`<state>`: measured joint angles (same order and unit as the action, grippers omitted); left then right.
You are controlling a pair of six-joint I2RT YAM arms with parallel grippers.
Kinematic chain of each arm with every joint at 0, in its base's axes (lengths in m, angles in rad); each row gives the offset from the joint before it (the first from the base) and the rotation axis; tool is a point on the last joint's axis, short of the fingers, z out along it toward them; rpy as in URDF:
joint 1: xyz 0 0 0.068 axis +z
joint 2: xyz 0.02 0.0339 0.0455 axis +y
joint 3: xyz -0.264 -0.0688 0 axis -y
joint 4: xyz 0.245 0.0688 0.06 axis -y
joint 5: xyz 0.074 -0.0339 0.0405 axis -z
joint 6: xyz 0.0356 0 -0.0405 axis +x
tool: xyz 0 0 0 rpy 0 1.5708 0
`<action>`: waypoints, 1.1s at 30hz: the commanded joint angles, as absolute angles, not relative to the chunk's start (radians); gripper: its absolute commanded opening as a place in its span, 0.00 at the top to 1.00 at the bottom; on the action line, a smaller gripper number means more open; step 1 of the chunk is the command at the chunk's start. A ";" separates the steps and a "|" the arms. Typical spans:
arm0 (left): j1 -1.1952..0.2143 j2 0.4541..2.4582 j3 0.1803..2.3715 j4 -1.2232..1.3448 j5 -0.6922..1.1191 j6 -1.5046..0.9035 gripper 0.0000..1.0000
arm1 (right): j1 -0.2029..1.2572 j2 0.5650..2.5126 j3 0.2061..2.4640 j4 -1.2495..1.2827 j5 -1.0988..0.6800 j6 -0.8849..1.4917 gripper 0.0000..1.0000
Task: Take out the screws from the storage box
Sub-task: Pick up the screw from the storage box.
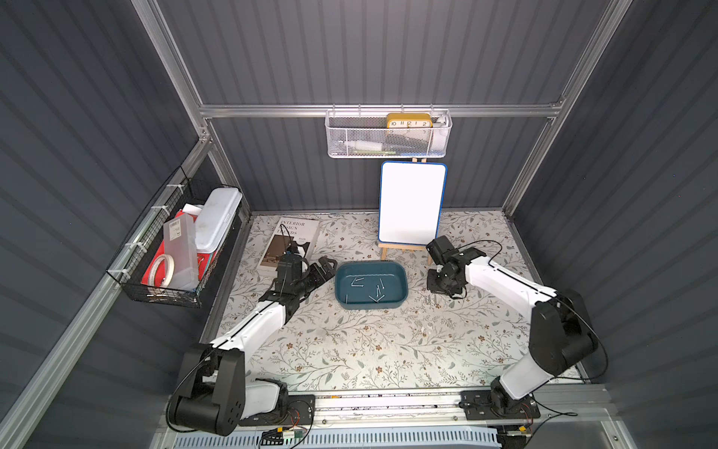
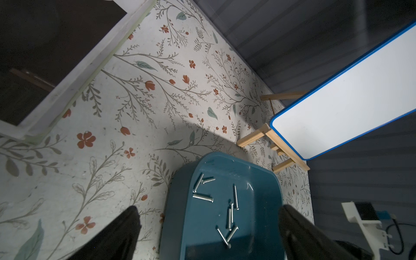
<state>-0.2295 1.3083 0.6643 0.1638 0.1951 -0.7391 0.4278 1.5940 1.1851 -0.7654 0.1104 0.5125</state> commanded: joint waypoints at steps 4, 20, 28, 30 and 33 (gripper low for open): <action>-0.233 1.303 0.662 0.156 0.224 -0.720 0.01 | 0.518 1.576 1.335 -0.834 0.084 0.499 0.68; -0.242 1.413 0.695 0.123 0.247 -0.683 0.07 | 0.690 2.135 1.816 -0.903 0.028 0.488 0.63; -0.259 1.460 0.691 0.161 0.281 -0.689 0.12 | 0.689 2.211 1.825 -0.882 0.063 0.488 0.63; -0.262 1.469 0.701 0.155 0.268 -0.687 0.13 | 0.687 2.221 1.826 -0.872 0.060 0.489 0.63; -0.262 1.468 0.705 0.158 0.263 -0.699 0.14 | 0.684 2.234 1.834 -0.855 0.061 0.492 0.65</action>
<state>-0.2584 1.4643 0.6746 0.1497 0.2535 -0.7048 0.6895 2.2024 1.8004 -0.8661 0.0456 0.4858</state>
